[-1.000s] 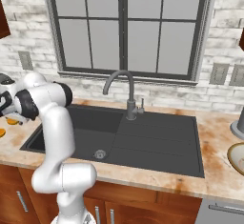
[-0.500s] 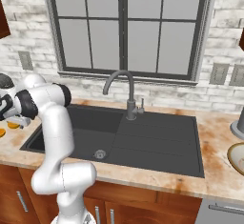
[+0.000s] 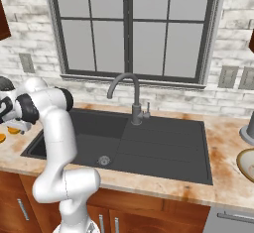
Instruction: Remove the orange and orange from the sink. Then move the bowl and cup from the counter to the sink for washing.
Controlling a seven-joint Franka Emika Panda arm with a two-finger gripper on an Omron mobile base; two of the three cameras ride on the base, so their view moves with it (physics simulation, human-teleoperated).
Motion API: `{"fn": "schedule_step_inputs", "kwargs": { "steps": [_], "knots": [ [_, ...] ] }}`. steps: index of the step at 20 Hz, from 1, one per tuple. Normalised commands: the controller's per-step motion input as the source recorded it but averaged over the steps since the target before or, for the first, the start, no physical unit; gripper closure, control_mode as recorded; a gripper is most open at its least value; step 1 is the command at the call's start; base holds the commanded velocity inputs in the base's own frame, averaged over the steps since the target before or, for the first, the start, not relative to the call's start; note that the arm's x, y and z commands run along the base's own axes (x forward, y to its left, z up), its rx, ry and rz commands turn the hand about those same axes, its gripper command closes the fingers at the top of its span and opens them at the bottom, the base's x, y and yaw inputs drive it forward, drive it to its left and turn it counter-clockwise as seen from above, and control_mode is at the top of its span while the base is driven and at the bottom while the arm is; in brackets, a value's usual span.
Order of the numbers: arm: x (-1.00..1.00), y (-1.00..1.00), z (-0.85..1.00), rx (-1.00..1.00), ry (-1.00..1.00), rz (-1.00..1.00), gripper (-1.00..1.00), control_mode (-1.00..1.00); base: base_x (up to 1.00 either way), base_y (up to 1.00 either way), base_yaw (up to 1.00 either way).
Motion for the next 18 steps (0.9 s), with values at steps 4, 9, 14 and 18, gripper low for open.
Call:
{"fn": "schedule_step_inputs", "kwargs": {
  "steps": [4,9,14,18],
  "knots": [
    [0.00,0.00,-0.21,0.00,0.01,0.00,-1.00,-1.00,0.00,0.00,0.00],
    [-0.01,0.00,0.06,0.00,0.00,0.00,-1.00,-1.00,0.00,0.00,0.00],
    [-0.06,0.00,0.25,0.00,0.00,0.00,-1.00,-1.00,0.00,0.00,0.00],
    [-0.07,0.00,0.35,0.00,0.00,0.00,-1.00,-1.00,0.00,0.00,0.00]
  ]
}}
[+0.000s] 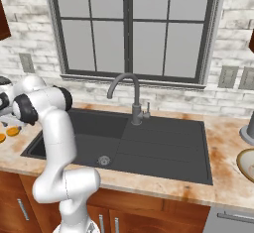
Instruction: Remove the orange and orange from the sink. Then move the bowl and cup from the counter to the sink for washing.
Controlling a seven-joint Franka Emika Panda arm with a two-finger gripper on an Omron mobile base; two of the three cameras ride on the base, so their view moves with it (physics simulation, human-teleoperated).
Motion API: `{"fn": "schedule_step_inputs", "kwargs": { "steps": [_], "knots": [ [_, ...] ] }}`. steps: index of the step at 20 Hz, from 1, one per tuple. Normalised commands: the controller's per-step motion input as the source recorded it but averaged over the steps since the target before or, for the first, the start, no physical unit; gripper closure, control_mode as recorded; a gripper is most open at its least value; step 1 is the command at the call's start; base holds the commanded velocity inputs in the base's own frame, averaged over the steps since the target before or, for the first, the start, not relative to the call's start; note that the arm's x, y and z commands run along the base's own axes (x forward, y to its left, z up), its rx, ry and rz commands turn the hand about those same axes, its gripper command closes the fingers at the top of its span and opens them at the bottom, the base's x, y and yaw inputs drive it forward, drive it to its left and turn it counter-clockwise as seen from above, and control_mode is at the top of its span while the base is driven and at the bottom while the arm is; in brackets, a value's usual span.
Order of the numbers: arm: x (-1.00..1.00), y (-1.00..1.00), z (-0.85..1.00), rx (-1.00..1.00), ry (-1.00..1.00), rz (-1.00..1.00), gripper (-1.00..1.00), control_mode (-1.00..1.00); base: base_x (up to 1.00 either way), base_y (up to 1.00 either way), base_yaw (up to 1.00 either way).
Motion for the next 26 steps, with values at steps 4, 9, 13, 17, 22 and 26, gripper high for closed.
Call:
{"fn": "schedule_step_inputs", "kwargs": {
  "steps": [4,9,13,17,22,26],
  "knots": [
    [-0.09,-0.06,0.49,0.00,-0.01,0.00,-1.00,-1.00,0.00,0.00,0.00],
    [-0.24,-0.26,0.49,0.00,-0.04,0.00,-1.00,-1.00,0.00,0.00,0.00],
    [-0.31,-0.35,0.43,0.00,-0.08,0.00,-1.00,-1.00,0.00,0.00,0.00],
    [-0.37,-0.41,0.36,0.00,-0.08,0.00,-1.00,-1.00,0.00,0.00,0.00],
    [-0.41,-0.47,0.31,0.00,-0.08,0.00,-1.00,-1.00,0.00,0.00,0.00],
    [-0.41,-0.48,0.28,0.00,-0.01,0.00,-1.00,-1.00,0.00,0.00,0.00]
  ]
}}
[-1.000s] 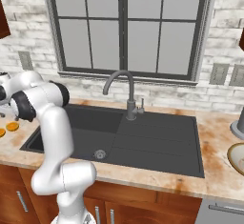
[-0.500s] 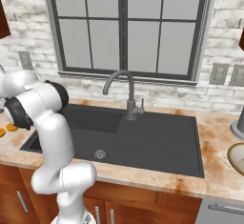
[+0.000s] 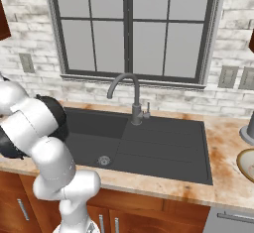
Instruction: Remove the orange and orange from the sink. Then move the bowl and cup from the counter to the sink for washing.
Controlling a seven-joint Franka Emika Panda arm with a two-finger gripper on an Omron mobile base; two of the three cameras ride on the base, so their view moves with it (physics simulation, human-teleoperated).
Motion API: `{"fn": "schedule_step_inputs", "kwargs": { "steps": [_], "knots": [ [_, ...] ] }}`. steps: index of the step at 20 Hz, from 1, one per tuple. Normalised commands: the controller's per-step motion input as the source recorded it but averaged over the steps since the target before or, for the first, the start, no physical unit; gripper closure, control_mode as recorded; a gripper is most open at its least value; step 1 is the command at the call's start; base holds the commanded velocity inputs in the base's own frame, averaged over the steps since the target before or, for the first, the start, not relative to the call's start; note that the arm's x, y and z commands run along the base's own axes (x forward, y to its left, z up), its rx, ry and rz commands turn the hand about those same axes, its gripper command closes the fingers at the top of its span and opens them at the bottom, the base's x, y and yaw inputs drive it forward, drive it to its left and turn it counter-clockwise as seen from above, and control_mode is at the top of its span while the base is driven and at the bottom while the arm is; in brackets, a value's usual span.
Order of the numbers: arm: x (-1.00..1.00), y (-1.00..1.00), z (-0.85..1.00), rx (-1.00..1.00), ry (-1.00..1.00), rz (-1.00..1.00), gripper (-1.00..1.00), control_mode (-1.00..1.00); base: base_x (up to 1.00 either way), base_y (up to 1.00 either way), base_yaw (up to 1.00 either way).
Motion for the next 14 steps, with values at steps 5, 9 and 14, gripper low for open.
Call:
{"fn": "schedule_step_inputs", "kwargs": {
  "steps": [5,9,14],
  "knots": [
    [-0.37,-0.50,0.22,0.01,0.00,0.00,-1.00,-1.00,0.00,0.00,0.00],
    [-0.34,-0.52,0.20,0.02,0.00,0.00,-1.00,-1.00,0.00,0.00,0.00],
    [-0.35,-0.54,0.18,0.01,-0.01,0.00,-1.00,-1.00,0.00,0.00,0.00]
  ]
}}
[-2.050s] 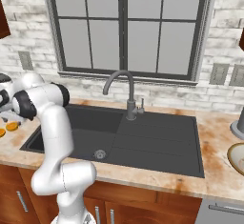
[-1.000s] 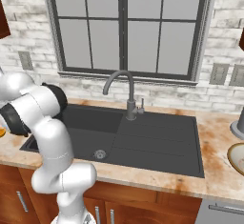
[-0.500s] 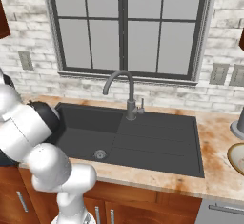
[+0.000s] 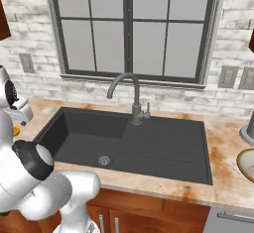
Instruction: Remove the orange and orange from the sink. Then move the bowl and cup from the counter to the sink for washing.
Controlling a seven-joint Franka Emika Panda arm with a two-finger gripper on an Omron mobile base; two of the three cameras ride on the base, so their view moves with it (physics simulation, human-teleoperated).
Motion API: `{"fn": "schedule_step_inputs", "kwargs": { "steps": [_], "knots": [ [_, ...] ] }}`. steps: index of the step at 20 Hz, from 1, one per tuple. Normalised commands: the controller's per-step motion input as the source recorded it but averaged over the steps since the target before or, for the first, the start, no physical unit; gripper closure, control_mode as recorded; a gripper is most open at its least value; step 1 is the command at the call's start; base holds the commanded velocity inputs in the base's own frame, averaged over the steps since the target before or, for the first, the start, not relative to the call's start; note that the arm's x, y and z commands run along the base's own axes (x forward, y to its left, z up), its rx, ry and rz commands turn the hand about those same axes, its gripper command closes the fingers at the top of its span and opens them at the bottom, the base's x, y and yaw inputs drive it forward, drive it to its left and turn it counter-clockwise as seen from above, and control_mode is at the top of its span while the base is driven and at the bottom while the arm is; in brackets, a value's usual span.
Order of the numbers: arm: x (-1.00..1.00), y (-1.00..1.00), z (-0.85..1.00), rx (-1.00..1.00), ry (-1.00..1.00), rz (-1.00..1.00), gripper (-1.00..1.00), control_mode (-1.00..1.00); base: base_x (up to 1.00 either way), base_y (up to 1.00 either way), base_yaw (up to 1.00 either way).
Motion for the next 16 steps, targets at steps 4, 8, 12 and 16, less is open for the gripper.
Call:
{"fn": "schedule_step_inputs", "kwargs": {
  "steps": [4,8,12,16],
  "knots": [
    [-0.36,-0.55,0.15,0.00,-0.07,0.00,-1.00,-1.00,0.00,0.00,0.00],
    [-0.28,-0.52,0.16,0.00,-0.06,0.00,-1.00,-1.00,0.00,0.00,0.00],
    [-0.25,-0.54,0.18,0.00,-0.03,0.00,-1.00,-1.00,0.00,0.00,0.00],
    [-0.22,-0.54,0.19,0.00,0.00,0.00,-1.00,-1.00,0.00,0.00,0.00]
  ]
}}
